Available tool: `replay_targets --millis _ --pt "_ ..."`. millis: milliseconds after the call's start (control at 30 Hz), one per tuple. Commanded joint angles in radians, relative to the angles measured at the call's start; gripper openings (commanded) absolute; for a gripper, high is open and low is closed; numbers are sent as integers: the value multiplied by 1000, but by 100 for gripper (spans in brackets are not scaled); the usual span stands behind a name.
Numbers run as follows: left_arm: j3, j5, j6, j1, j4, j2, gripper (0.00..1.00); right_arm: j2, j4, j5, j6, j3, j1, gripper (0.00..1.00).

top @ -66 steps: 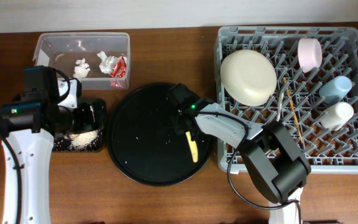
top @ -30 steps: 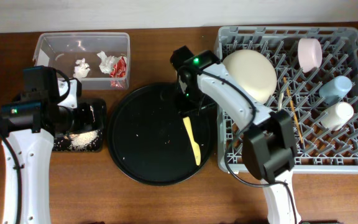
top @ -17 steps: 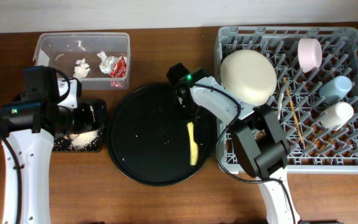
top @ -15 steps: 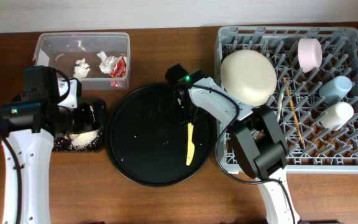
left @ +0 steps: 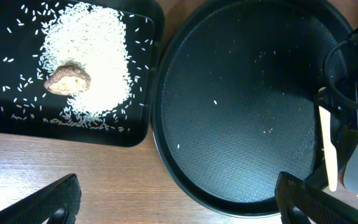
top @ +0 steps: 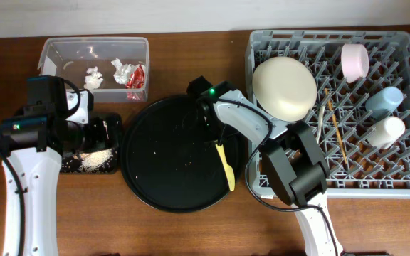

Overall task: Sort waste into correct bins and load items into the dishwasher rack
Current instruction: 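Return right gripper to round tray and grasp the yellow knife, then place the yellow knife into the rack's front left with right gripper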

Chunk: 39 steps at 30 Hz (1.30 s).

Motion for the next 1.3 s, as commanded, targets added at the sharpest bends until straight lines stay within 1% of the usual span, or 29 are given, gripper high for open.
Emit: replay_targets --millis 0,133,300,467,533,600,667,733,800,900,1000,1100,1133,1167,1200,1233,1267 --pt "-2 10 -10 5 -2 -8 99 19 -12 -16 6 13 14 22" --pt "-2 10 -10 5 -2 -8 99 -21 -27 -13 5 47 12 21" --pt "-2 10 -10 5 -2 -8 99 -145 -37 -6 2 48 11 21" --pt "-2 10 -10 5 -2 -8 99 -287 -129 -6 -47 58 -2 20" --pt "-2 11 -10 5 -3 -8 99 -372 -184 2 -47 63 -75 20" --pt "-2 11 -10 5 -4 -8 99 -379 -229 16 -40 62 -176 20" --pt "-2 11 -10 5 -4 -8 99 -377 -226 17 -40 62 -242 20" --pt "-2 11 -10 5 -4 -8 99 -364 -223 21 -40 52 -272 20" --pt "-2 11 -10 5 -5 -8 99 -357 -195 55 -40 17 -272 20" --pt "-2 11 -10 5 -8 -8 99 -351 -62 62 -40 -101 -273 20" --pt "-2 11 -10 5 -13 -8 99 -351 32 62 -40 -202 -278 20" --pt "-2 11 -10 5 -13 -8 99 -351 90 64 -40 -255 -278 20" --pt "-2 11 -10 5 -13 -8 99 -351 91 66 -40 -255 -278 22" --pt "-2 11 -10 5 -13 -8 99 -351 91 66 -40 -255 -278 31" --pt "-2 11 -10 5 -14 -8 99 -351 90 65 -40 -254 -278 45" --pt "-2 11 -10 5 -15 -8 99 -352 85 65 -40 -254 -278 50" --pt "-2 11 -10 5 -15 -8 99 -358 81 65 -40 -254 -278 51"
